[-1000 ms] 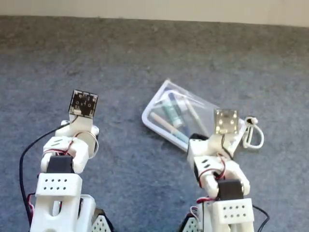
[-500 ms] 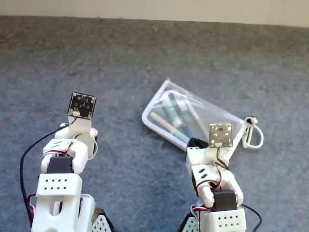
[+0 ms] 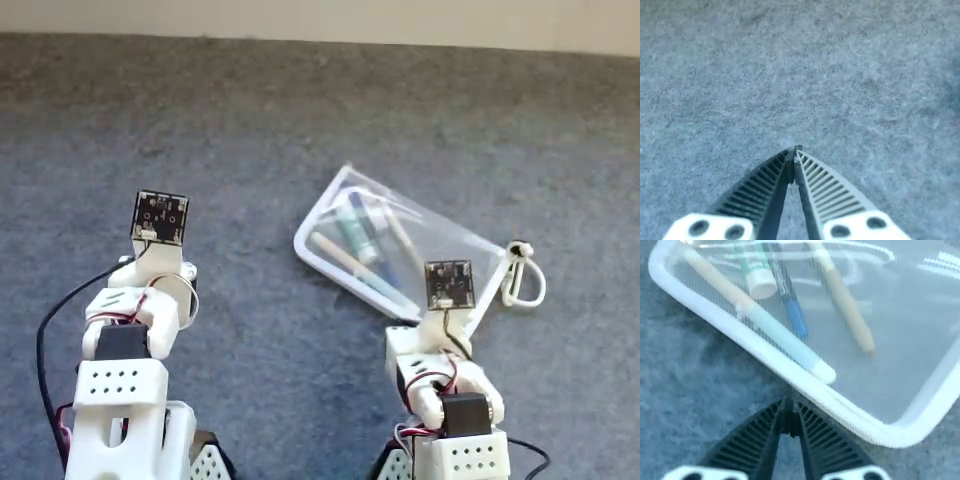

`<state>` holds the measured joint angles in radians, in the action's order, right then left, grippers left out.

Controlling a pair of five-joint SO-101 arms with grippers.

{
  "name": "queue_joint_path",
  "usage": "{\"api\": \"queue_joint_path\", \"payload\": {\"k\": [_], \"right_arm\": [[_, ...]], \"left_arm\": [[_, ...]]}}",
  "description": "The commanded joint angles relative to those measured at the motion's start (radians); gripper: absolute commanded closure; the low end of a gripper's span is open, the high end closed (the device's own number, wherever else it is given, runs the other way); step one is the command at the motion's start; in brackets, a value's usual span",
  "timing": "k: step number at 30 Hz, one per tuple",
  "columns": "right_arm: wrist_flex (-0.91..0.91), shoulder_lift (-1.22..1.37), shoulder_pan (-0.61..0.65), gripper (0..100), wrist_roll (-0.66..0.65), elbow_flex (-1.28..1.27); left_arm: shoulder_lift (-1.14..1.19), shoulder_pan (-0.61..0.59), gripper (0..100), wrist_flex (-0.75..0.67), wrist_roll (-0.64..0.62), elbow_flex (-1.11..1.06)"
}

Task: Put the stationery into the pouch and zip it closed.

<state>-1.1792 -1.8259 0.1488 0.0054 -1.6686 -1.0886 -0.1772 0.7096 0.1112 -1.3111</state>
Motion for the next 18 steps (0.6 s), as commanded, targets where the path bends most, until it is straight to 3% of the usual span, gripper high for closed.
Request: {"api": "queue_joint_path", "payload": {"k": [1,9,18], "right_arm": [[-0.068,-0.013,0.002,99.5,-0.012,-0.147],[-0.068,-0.013,0.002,99.5,-0.012,-0.147],[-0.068,-0.013,0.002,99.5,-0.012,-0.147]], "left_arm": [[-0.004,-0.010,100,-0.012,-0.009,0.004],[-0.269,-0.024,100,0.021,-0.012,-0.079],[-0.685,0.012,100,0.241,-0.012,-0.171]]}}
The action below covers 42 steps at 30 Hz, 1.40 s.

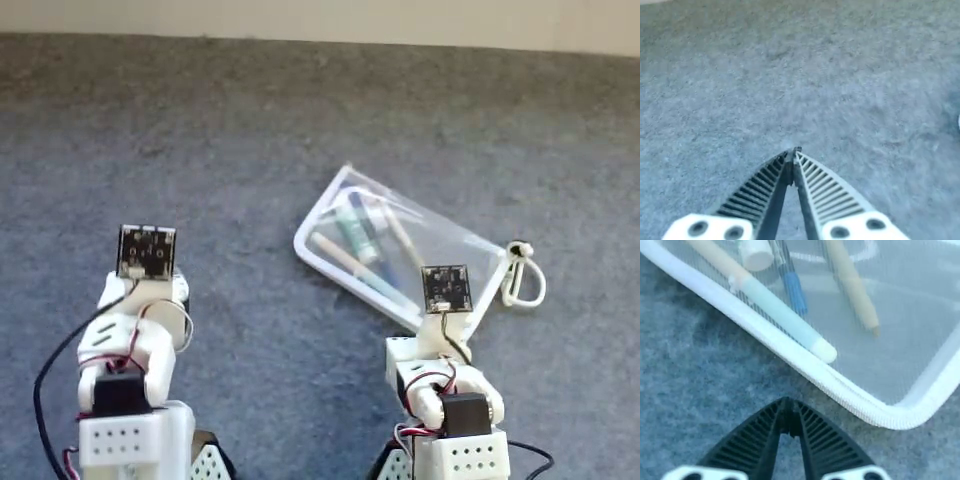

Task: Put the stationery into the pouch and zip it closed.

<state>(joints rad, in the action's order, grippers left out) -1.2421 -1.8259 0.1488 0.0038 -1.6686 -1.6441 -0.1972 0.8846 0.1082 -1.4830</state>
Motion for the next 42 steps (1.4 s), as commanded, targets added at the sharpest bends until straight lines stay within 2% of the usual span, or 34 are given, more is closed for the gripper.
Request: {"api": "queue_joint_path", "payload": {"k": [1,11,19,26,33,42], "right_arm": [[-0.005,-0.013,0.002,99.5,-0.011,-0.147],[-0.005,-0.013,0.002,99.5,-0.011,-0.147],[-0.005,-0.013,0.002,99.5,-0.011,-0.147],[-0.005,-0.013,0.002,99.5,-0.011,-0.147],[-0.005,-0.013,0.002,99.5,-0.011,-0.147],[-0.005,-0.013,0.002,99.5,-0.011,-0.147]], "left_arm": [[-0.171,0.038,100,0.091,-0.009,-0.008],[-0.162,0.053,99,0.130,-0.005,-0.025],[-0.162,0.053,99,0.118,-0.002,-0.216],[-0.156,0.054,99,0.114,-0.002,-0.213],[-0.154,-0.028,99,0.118,-0.006,-0.213],[-0.162,-0.044,99,0.241,-0.008,-0.213]]}}
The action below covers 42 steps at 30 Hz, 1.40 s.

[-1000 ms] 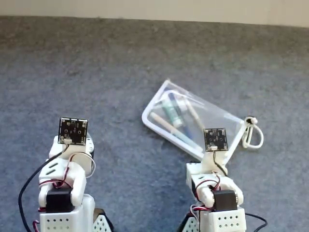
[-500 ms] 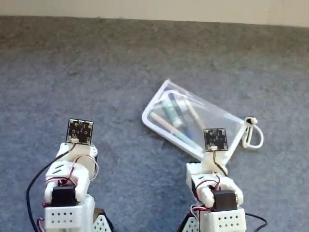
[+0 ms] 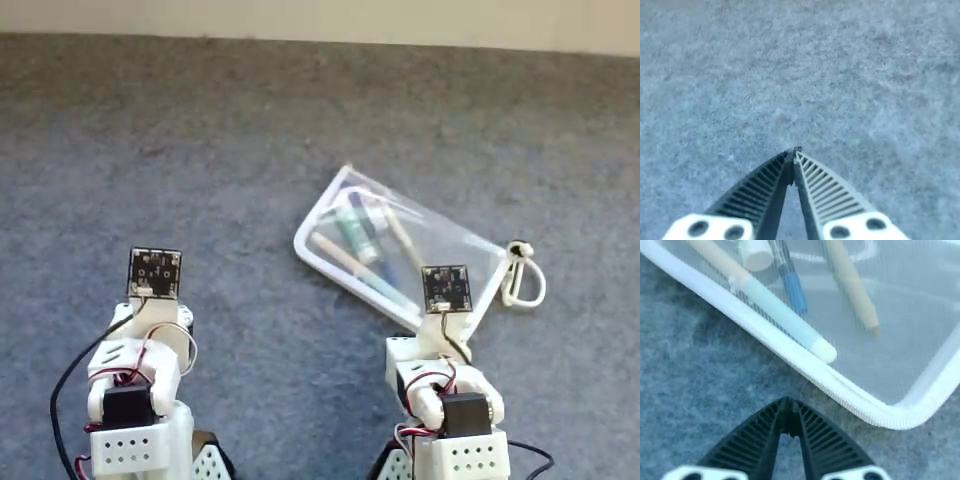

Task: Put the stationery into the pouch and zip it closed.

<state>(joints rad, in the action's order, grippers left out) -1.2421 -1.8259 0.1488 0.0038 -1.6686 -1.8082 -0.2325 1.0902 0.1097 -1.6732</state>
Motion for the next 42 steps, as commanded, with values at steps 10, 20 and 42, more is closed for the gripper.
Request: {"api": "queue_joint_path", "payload": {"k": [10,20,42], "right_arm": [[-0.005,-0.013,0.002,99.5,-0.011,-0.147],[-0.005,-0.013,0.002,99.5,-0.011,-0.147],[-0.005,-0.013,0.002,99.5,-0.011,-0.147]], "left_arm": [[0.002,-0.008,99,0.259,-0.006,-0.022],[0.002,-0.008,99,0.259,-0.006,-0.022],[0.002,-0.008,99,0.259,-0.006,-0.022]]}}
